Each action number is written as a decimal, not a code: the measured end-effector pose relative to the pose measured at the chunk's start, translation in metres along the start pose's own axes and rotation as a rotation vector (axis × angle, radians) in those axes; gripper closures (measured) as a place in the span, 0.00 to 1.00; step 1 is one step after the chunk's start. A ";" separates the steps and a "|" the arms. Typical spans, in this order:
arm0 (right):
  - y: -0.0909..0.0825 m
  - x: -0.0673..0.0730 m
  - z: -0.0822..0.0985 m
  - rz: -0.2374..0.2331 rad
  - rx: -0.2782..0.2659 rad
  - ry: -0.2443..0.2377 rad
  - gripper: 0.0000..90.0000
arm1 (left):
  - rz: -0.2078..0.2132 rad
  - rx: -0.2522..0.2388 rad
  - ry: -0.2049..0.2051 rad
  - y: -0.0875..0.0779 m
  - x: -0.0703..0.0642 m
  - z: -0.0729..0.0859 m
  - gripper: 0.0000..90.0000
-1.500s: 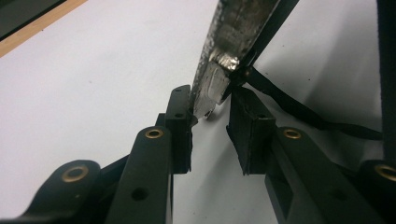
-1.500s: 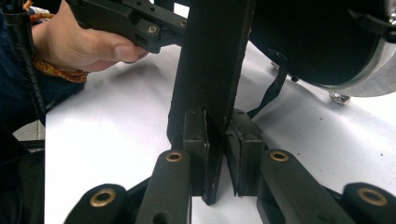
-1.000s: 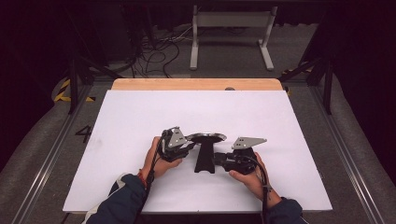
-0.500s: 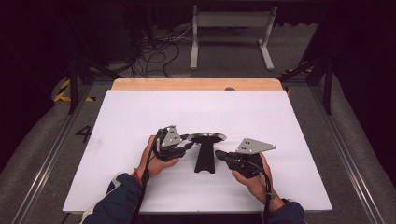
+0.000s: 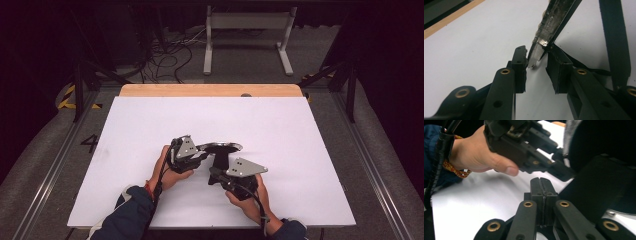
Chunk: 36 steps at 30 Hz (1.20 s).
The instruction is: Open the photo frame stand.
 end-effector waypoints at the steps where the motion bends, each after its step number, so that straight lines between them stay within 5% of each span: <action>1: 0.003 0.002 0.001 0.002 0.002 -0.002 1.00 | 0.002 -0.001 -0.003 0.000 0.000 0.000 0.77; 14: 0.028 0.005 0.028 0.062 0.088 0.051 1.00 | -0.002 0.010 0.028 -0.002 0.000 0.001 0.79; 36: 0.026 0.000 0.033 0.081 0.122 0.082 1.00 | -0.045 0.026 0.060 -0.006 -0.001 0.004 0.82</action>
Point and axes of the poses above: each handheld gripper's, and its own axes: y roughly forward along the jaws, z roughly out of its underside, x roughly to its left, the point moved 9 cm from there along y, roughly forward along the jaws, and after that the axes turned 2 degrees about -x, right-handed, at the moved point
